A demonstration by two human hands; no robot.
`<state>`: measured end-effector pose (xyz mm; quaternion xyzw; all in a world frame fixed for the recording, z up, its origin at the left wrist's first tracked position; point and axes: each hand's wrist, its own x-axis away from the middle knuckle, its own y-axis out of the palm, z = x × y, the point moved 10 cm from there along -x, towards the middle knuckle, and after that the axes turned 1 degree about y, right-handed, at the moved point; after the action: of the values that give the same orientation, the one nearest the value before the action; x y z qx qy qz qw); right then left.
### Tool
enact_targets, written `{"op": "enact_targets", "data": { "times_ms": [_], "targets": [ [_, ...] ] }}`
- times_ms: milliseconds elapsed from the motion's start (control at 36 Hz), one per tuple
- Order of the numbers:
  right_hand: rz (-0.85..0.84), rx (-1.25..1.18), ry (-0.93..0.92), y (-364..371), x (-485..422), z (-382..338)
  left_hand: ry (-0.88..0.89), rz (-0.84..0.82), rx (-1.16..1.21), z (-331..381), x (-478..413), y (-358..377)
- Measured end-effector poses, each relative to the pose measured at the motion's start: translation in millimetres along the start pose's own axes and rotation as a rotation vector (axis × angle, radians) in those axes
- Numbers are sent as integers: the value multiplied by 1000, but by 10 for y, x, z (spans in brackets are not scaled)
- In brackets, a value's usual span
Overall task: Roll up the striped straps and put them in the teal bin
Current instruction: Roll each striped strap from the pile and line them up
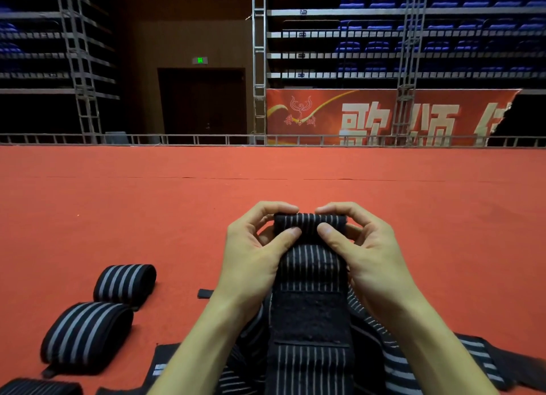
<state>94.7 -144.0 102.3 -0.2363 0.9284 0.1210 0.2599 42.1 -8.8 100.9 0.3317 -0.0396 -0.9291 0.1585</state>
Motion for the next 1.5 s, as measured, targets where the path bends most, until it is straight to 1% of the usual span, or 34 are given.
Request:
{"op": "enact_targets", "data": {
  "times_ms": [111,278,389,444,556,694,778,917,972,1139,1361,1500],
  "targets": [
    [-4,3,7,3,0,18,8,10,-19,6,0,-7],
    [-28,-106,77,53,3,99,42,61,-30,43,20,-36],
    [-79,-105,101,120,11,146,82,90,-47,78,20,-44],
    [-97,-78,97,158,14,150,107,103,-67,91,18,-52],
    [-48,-42,39,116,0,76,133,97,-102,107,29,-32],
    [-43,-58,18,74,-2,40,87,33,-52,36,39,21],
    [-59,-44,4,73,1,37,51,24,-23,13,43,23],
    [-76,-50,-14,78,-1,37,-96,9,-24,-127,33,45],
    [-82,-60,-12,77,-9,43,-123,2,-30,-155,36,47],
    [-67,-161,30,77,-17,108,-35,23,-27,-38,26,30],
    [-136,-102,62,179,11,122,38,92,-4,57,26,-49],
    [-80,-74,7,113,3,41,76,79,-39,107,40,-14]
  ]
}}
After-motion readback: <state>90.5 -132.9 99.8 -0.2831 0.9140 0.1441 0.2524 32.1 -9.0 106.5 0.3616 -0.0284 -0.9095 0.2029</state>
